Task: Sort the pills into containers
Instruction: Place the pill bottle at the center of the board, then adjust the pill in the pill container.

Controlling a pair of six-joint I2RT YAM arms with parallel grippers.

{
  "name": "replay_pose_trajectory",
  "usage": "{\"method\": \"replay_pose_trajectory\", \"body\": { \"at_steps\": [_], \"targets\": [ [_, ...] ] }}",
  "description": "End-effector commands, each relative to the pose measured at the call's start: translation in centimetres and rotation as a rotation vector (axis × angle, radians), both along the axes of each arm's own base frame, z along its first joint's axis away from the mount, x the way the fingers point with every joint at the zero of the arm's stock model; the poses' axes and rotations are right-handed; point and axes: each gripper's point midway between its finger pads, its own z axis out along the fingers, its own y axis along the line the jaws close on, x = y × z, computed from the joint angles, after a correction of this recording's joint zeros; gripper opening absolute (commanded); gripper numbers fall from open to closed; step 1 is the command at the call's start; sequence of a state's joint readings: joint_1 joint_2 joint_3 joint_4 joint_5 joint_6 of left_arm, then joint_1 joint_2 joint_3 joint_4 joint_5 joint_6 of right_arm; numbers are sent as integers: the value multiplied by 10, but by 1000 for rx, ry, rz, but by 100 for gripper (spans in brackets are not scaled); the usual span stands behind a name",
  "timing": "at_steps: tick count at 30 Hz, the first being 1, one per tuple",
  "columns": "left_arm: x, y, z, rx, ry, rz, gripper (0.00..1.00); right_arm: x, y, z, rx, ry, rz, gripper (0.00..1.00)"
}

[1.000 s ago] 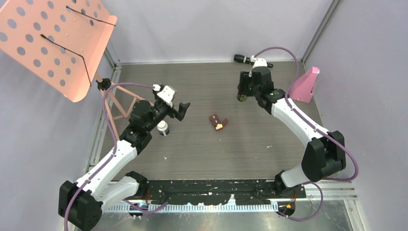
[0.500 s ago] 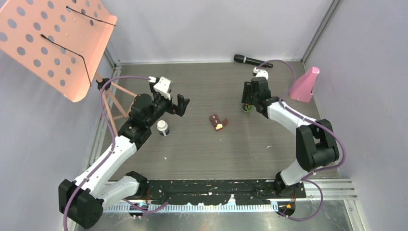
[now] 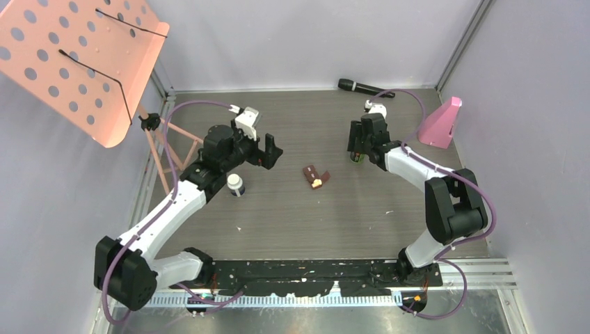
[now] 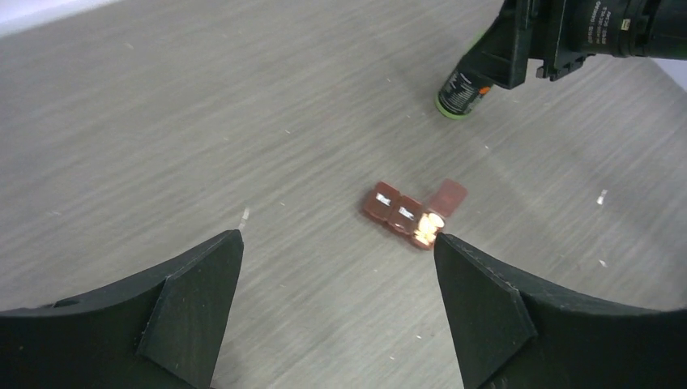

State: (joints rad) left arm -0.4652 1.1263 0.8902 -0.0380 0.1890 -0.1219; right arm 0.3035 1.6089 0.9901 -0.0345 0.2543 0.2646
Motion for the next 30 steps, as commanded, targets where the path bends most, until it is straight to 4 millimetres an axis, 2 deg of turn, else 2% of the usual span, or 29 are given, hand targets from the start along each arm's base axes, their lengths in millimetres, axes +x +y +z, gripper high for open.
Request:
{"method": "replay_pose_trajectory", "body": {
  "at_steps": [1,4,9,13,14,17,22,30],
  "targets": [
    [-7,-23,3,-112,119,-61,90,4,-5,40,-15,-38,-4,71],
    [-8,-34,-14,-136,253,-79,88,-5,-4,65,2,-45,9,75],
    [-10,-53,-40,-190,451,-97,81,-25,7,91,100,-69,49,78],
    [-8,-66,-58,-240,578,-74,77,-44,23,94,185,-54,112,77],
    [-8,-69,-62,-248,607,-66,76,-48,27,89,208,-44,122,76],
    [-5,-78,-80,-273,697,-50,73,-64,55,81,322,-6,233,70],
    [4,-91,-109,-308,789,-41,69,-86,96,46,448,115,366,68],
    [13,-105,-139,-354,908,-16,64,-84,100,8,450,218,342,69]
  ]
}}
